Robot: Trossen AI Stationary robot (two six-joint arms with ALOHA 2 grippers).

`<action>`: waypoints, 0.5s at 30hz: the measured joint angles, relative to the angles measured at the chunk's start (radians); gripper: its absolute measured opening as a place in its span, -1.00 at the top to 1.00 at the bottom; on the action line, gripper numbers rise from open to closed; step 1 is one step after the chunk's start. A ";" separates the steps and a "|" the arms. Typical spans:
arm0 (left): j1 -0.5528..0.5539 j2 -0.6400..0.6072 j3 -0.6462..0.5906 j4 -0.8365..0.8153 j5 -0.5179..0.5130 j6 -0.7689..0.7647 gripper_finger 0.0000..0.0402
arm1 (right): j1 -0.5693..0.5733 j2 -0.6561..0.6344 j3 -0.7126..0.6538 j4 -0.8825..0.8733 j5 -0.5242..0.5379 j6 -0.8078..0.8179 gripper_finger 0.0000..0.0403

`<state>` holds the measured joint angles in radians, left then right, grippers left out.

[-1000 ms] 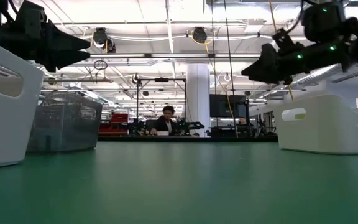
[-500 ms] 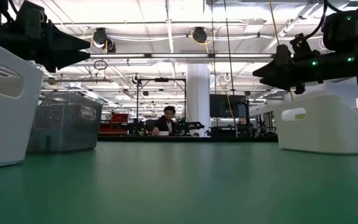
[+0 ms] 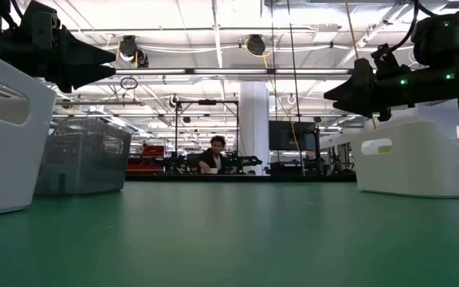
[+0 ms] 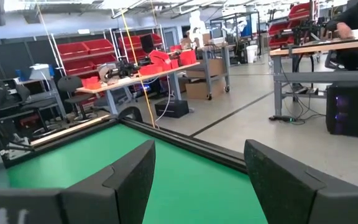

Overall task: Sort & place blocks by color
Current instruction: Return to Home Position

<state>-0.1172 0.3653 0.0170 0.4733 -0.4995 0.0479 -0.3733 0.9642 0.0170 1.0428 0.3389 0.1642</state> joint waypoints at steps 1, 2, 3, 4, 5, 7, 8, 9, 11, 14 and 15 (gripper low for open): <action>0.000 0.000 0.000 0.000 0.000 0.000 -0.42 | 0.000 0.000 0.000 0.000 0.000 0.000 -0.18; 0.000 0.000 0.000 0.000 0.000 0.000 -0.42 | 0.000 0.000 0.000 0.000 0.000 0.000 -0.18; 0.000 0.000 0.000 0.000 0.000 0.000 -0.41 | 0.000 -0.005 0.000 -0.006 0.000 0.000 -0.18; 0.000 0.000 0.000 0.000 0.000 0.000 -0.41 | 0.000 -0.017 -0.001 -0.017 0.000 0.000 -0.18; 0.000 0.000 0.000 0.000 0.000 0.000 -0.40 | 0.000 -0.032 -0.002 -0.016 0.000 0.000 -0.18; 0.000 0.000 0.001 -0.003 0.000 0.000 -0.40 | 0.000 -0.066 -0.002 -0.024 0.000 0.000 -0.18; 0.000 -0.004 0.001 -0.007 0.000 0.000 -0.40 | 0.000 -0.085 -0.002 -0.035 0.000 0.000 -0.18; 0.001 -0.010 0.001 -0.007 0.000 0.000 -0.40 | 0.000 -0.108 -0.002 -0.044 0.000 0.000 -0.18; 0.002 -0.021 0.001 -0.007 0.000 -0.002 -0.41 | 0.001 -0.158 -0.002 -0.054 -0.001 0.000 -0.18; 0.013 -0.051 0.001 -0.008 0.000 -0.004 -0.40 | 0.001 -0.232 -0.002 -0.059 -0.001 0.000 -0.18; 0.020 -0.067 0.001 -0.007 0.001 -0.004 -0.41 | 0.001 -0.255 -0.002 -0.059 0.000 0.000 -0.18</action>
<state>-0.0972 0.2985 0.0177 0.4660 -0.4988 0.0441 -0.3725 0.7096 0.0154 0.9835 0.3385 0.1638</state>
